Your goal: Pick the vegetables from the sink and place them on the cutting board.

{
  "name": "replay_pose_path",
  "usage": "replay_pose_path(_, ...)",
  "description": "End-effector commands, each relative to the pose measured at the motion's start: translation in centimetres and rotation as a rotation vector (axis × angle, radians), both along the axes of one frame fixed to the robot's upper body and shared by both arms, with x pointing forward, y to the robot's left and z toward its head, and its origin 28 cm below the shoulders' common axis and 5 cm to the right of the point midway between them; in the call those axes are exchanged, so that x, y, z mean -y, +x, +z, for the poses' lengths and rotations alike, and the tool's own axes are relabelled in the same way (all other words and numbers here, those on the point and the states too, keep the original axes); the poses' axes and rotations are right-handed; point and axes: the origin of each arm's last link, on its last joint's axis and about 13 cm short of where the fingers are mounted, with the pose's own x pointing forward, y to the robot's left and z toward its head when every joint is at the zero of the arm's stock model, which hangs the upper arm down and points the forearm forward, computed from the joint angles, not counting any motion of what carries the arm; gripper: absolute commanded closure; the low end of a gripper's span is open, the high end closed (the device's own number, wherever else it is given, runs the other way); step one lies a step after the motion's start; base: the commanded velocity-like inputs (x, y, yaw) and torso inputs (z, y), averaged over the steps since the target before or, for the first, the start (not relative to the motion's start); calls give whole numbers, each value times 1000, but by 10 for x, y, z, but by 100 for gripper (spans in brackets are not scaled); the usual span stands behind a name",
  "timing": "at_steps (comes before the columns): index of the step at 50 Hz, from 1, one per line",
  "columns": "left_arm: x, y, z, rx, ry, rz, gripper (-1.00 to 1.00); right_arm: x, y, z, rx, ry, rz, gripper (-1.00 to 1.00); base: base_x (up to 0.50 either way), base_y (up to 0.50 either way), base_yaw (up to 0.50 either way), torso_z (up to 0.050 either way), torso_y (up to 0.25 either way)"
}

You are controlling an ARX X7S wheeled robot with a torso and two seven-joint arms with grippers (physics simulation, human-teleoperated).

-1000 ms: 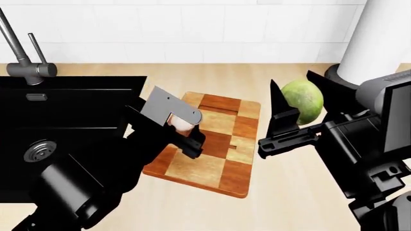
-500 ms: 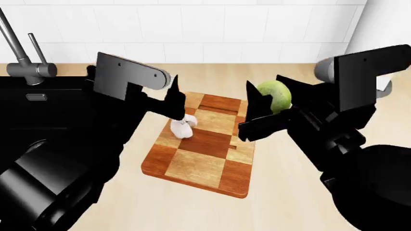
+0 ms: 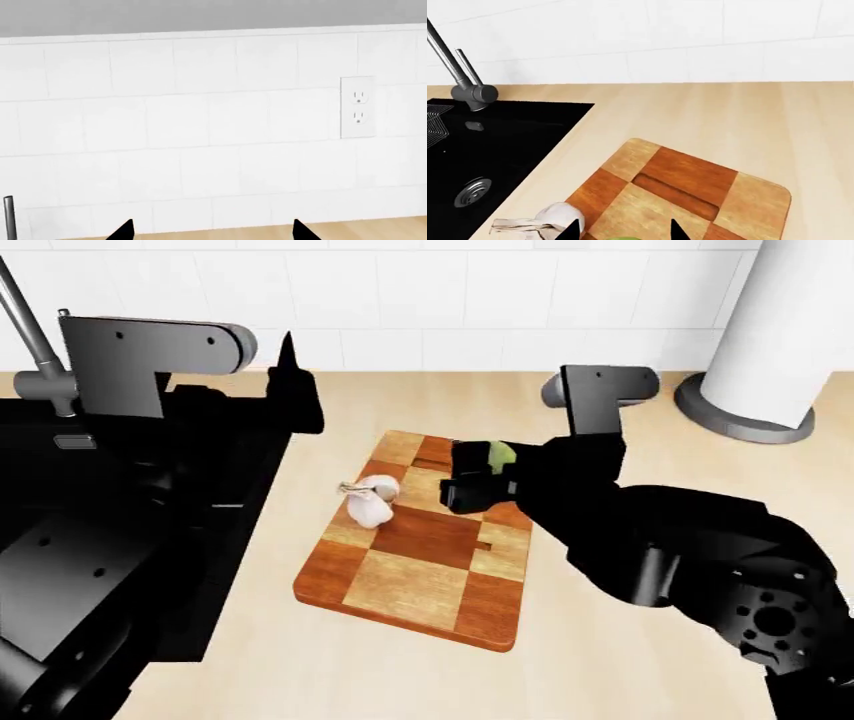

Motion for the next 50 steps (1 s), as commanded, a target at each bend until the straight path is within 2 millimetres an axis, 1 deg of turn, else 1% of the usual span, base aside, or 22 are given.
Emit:
replay_pose_path(1,-1,-2,3,18,-21,14,-100,-4,13,-18,-78,-16,-1,100,0,0,0,0,0)
replay_pose_path(18,0,-2,1,12,-19,6,-100,-5,15,-27,-109,-27,-7,100,0,0,0,0,1)
replay_pose_path(30,1,-2,-1,6,-21,-2,-100,-5,17,-38,-140,-24,-4,100,0,0,0,0,0)
replay_pose_path(37,2,-1,-1,5,-20,-6,-100,-4,14,-32,-120,-24,-3,100,0,0,0,0,0)
replay_pose_path(38,2,-1,-2,4,-20,-6,-100,-4,13,-32,-117,-23,-5,-100,0,0,0,0,0)
replay_pose_path(50,2,-1,-3,0,-20,-8,-100,-3,13,-31,-112,-17,-2,-100,0,0,0,0,0)
